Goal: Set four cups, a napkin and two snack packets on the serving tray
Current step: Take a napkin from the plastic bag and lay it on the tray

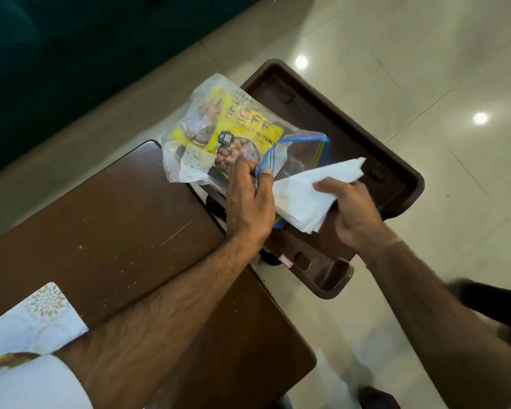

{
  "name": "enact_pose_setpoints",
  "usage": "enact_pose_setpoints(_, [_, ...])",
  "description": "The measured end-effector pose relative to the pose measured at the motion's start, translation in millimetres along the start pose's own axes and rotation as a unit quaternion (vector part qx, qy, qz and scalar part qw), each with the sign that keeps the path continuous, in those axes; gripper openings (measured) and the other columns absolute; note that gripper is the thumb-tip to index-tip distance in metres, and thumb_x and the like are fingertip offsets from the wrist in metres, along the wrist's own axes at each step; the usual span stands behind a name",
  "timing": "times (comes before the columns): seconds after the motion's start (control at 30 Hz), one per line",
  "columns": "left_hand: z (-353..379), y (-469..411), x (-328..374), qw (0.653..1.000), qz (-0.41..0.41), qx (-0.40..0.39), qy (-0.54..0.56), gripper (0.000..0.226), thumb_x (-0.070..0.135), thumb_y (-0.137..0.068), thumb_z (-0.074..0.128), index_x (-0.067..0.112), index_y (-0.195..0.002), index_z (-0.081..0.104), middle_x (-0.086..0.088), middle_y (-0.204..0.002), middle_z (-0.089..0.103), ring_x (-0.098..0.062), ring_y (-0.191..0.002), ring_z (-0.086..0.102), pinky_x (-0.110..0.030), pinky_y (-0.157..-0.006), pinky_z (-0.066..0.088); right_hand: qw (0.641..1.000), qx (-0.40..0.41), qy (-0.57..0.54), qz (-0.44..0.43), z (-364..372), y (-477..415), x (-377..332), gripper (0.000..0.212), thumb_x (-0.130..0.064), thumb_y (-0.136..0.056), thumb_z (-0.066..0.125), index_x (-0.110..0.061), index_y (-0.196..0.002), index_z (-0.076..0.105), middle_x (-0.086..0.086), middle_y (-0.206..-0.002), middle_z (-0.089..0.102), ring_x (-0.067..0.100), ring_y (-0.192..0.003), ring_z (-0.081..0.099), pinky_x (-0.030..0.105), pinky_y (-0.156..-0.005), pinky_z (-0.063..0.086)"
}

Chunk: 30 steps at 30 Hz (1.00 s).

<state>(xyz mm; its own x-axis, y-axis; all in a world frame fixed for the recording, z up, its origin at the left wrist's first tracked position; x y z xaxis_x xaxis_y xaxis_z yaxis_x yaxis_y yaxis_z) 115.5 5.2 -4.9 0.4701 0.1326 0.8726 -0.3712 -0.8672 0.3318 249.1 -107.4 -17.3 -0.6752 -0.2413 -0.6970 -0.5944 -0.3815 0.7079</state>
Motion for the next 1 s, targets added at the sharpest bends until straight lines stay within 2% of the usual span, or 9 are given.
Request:
enact_pose_setpoints(0.1, [1,6,3,0.999,-0.017,-0.022,-0.028,0.022,0.028,-0.089,0.066,0.018,-0.102,0.051,-0.002,-0.105,0.061,-0.019,-0.095,0.058,-0.037,-0.076,0.05,1.0,0.006,0.008,-0.021,-38,28,-18,0.025,0.002,-0.085,0.063,-0.01,-0.106,0.068,0.004,-0.094,0.077,0.021,-0.084,0.075,0.035,-0.071,0.06])
enact_pose_setpoints(0.2, [-2,21,22,0.992,0.073,-0.1,-0.003,0.039,0.035,-0.083,0.074,0.021,-0.112,0.052,0.004,-0.117,0.06,-0.012,-0.107,0.058,-0.024,-0.086,0.049,0.996,-0.011,0.056,-0.075,-55,45,-39,0.029,-0.001,-0.086,0.066,-0.026,-0.102,0.068,-0.003,-0.101,0.076,0.019,-0.092,0.074,0.037,-0.077,0.061])
enact_pose_setpoints(0.3, [-9,48,37,0.966,0.117,-0.227,0.025,0.034,0.043,-0.079,0.074,0.03,-0.102,0.054,0.013,-0.125,0.064,-0.007,-0.106,0.064,-0.028,-0.085,0.056,0.989,-0.102,0.037,-0.102,-39,59,-45,0.037,-0.004,-0.083,0.069,-0.015,-0.118,0.063,0.002,-0.111,0.075,0.02,-0.101,0.073,0.029,-0.079,0.059])
enact_pose_setpoints(0.47, [-62,66,19,0.979,0.1,-0.173,0.038,0.027,0.031,-0.078,0.079,0.031,-0.094,0.057,0.016,-0.112,0.068,-0.012,-0.087,0.065,-0.037,-0.068,0.059,0.976,-0.189,0.073,-0.084,10,79,-18,0.056,-0.004,-0.085,0.069,-0.007,-0.138,0.05,0.014,-0.129,0.067,0.03,-0.115,0.067,0.036,-0.084,0.059])
enact_pose_setpoints(0.6, [-120,83,-17,0.984,0.04,-0.152,0.081,0.025,0.028,-0.078,0.079,0.031,-0.097,0.063,0.011,-0.098,0.069,-0.011,-0.091,0.068,-0.036,-0.07,0.062,0.946,-0.232,0.176,-0.144,53,104,11,0.089,-0.008,-0.081,0.079,-0.023,-0.15,0.026,0.008,-0.145,0.05,0.021,-0.124,0.061,0.041,-0.089,0.058])
enact_pose_setpoints(0.67, [-153,98,-40,0.987,0.022,-0.136,0.084,0.023,0.028,-0.081,0.079,0.035,-0.098,0.065,0.014,-0.104,0.069,-0.009,-0.098,0.069,-0.031,-0.072,0.063,0.871,-0.245,0.326,-0.274,80,120,20,0.109,-0.022,-0.074,0.087,-0.028,-0.154,0.013,0.004,-0.159,0.027,0.023,-0.143,0.041,0.051,-0.106,0.047])
enact_pose_setpoints(0.77, [-187,119,-65,0.993,0.011,-0.109,0.054,0.027,0.023,-0.083,0.08,0.04,-0.098,0.066,0.025,-0.105,0.068,-0.001,-0.101,0.067,-0.021,-0.075,0.06,0.625,-0.298,0.551,-0.466,126,145,23,0.08,-0.048,-0.072,0.081,-0.036,-0.141,0.041,0.003,-0.165,0.012,0.027,-0.153,0.012,0.055,-0.118,0.023])
enact_pose_setpoints(0.87, [-224,146,-89,0.996,0.014,-0.071,0.044,0.03,0.018,-0.083,0.079,0.041,-0.095,0.065,0.028,-0.099,0.067,0.001,-0.098,0.066,-0.011,-0.072,0.054,0.416,-0.434,0.677,-0.424,180,172,57,0.038,-0.056,-0.074,0.072,-0.037,-0.106,0.065,-0.009,-0.16,0.03,0.023,-0.15,0.017,0.06,-0.112,0.022])
enact_pose_setpoints(1.0, [-266,186,-127,0.998,-0.009,-0.014,0.061,0.029,0.018,-0.083,0.076,0.044,-0.089,0.066,0.026,-0.094,0.068,-0.004,-0.096,0.066,-0.014,-0.075,0.054,0.254,-0.533,0.737,-0.33,238,199,107,0.029,-0.059,-0.083,0.066,-0.037,-0.102,0.068,-0.02,-0.139,0.052,0.01,-0.14,0.033,0.049,-0.11,0.02])
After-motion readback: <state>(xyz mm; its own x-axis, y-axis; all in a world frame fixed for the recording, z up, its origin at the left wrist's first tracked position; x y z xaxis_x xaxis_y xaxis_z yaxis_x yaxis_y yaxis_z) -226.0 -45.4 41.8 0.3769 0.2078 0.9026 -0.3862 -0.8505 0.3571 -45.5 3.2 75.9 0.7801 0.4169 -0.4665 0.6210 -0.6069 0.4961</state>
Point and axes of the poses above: each hand's wrist, its own y-axis away from the middle knuckle, its own z-axis out of the palm, x = y × z, the point moved 4 cm from there along -y, towards the middle knuckle
